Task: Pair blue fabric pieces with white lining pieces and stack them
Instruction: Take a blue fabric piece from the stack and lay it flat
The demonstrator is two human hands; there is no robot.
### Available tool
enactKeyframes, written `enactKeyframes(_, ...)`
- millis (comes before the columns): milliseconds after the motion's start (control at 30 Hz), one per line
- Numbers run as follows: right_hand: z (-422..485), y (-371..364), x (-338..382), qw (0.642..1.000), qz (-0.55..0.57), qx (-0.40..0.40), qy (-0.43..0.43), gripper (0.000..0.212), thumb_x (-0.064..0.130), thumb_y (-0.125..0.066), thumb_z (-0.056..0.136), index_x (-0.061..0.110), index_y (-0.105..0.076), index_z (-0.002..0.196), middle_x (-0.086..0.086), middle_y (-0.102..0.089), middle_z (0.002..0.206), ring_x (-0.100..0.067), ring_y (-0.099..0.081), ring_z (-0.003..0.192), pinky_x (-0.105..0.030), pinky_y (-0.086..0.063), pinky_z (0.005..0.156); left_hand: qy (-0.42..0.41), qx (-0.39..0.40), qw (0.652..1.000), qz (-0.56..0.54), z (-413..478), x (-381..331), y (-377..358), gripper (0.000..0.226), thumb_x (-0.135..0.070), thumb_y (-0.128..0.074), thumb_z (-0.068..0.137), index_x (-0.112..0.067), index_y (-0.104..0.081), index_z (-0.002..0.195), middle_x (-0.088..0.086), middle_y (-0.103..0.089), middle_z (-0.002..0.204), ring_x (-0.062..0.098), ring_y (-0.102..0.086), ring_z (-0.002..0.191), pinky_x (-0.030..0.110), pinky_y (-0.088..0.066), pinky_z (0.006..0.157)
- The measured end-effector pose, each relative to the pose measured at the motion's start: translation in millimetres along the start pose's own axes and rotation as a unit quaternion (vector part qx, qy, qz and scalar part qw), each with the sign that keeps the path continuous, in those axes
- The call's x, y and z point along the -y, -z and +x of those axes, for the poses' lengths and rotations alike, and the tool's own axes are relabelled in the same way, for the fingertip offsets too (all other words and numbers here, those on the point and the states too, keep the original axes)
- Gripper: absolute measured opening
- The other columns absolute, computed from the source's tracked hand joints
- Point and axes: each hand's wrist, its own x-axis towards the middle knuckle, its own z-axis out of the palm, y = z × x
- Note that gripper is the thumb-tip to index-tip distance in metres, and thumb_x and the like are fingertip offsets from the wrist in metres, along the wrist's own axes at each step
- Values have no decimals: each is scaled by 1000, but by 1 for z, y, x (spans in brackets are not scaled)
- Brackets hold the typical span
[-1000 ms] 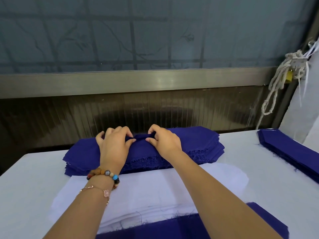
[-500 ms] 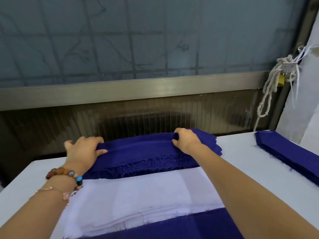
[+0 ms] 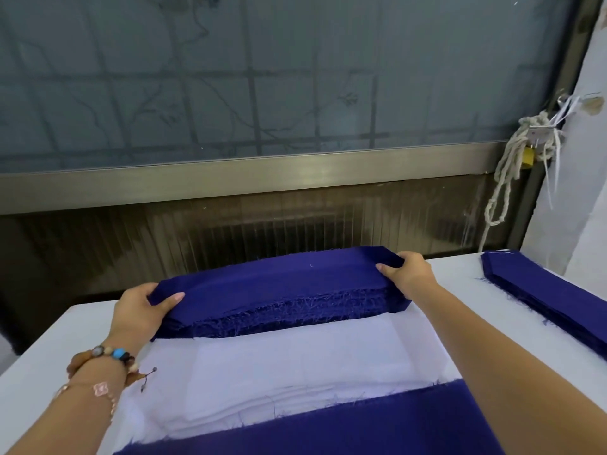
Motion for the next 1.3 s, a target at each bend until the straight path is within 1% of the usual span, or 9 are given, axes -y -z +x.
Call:
enactKeyframes(100,0,-4,-1,999,-11,-31,7,35,33,-69,88,12,-63,115,-4,-62,104,-26,-57,93,-38,-51,78,-1,-2,1000,-2,0,2,-2,37,-30,-72,85,-4,-65,111,7,-64,89,27,-59,82,35,-47,67)
enactKeyframes(267,-9,-5,7,967,-197,-130,95,30,37,-67,89,18,-64,111,-6,-54,117,-28,-46,111,-38,-44,88,-23,-33,999,24,-5,-4,3,28,-26,-71,86,-4,-66,102,9,-63,84,28,-58,80,38,-47,68)
enactKeyframes(333,-12,-2,8,975,-112,-134,134,13,28,-65,91,17,-61,97,-2,-61,100,-25,-53,99,-32,-46,77,-53,-79,995,8,-10,-7,7,21,-25,-71,86,-8,-67,96,10,-65,85,28,-58,80,40,-48,68)
enactKeyframes(433,-21,8,13,981,65,-115,140,13,13,-62,93,13,-52,85,1,-58,81,-18,-56,77,-20,-42,59,-35,-87,988,-119,-18,-14,17,8,-25,-68,88,-20,-62,87,5,-66,86,28,-61,83,48,-54,74)
enactKeyframes(567,-39,31,17,976,172,-35,129,3,7,-55,96,8,-56,98,-4,-61,98,-19,-59,87,-24,-53,60,29,-28,949,-312,-32,-25,38,2,-20,-63,92,-21,-64,93,2,-68,95,20,-64,90,36,-54,73)
enactKeyframes(733,-71,54,-2,966,231,20,118,18,9,-43,102,12,-60,106,1,-63,85,-8,-59,70,-11,-45,49,3,-33,961,-273,-68,-30,58,15,-25,-58,95,-15,-64,104,3,-69,90,16,-65,84,19,-55,53)
enactKeyframes(900,-110,64,-45,985,137,-11,102,26,14,-48,100,-2,-63,86,-22,-60,74,-19,-52,62,-39,-48,65,-47,-8,986,-162,-118,-17,66,22,-30,-59,94,-13,-69,84,6,-72,74,24,-67,71,23,-49,52)
enactKeyframes(1133,-163,76,-80,983,148,-52,94,16,22,-59,95,22,-65,81,-6,-67,67,-25,-60,64,-39,-51,67,2,15,990,-141,-162,3,70,25,-35,-62,90,-13,-67,81,5,-70,72,27,-65,70,34,-49,61)
enactKeyframes(1300,-187,77,-96,986,102,-68,117,22,7,-61,88,25,-64,77,3,-60,61,-17,-51,59,-18,-39,57,-26,60,995,-80,-184,28,77,18,-28,-72,83,-17,-67,69,-5,-67,61,19,-61,54,16,-46,53)
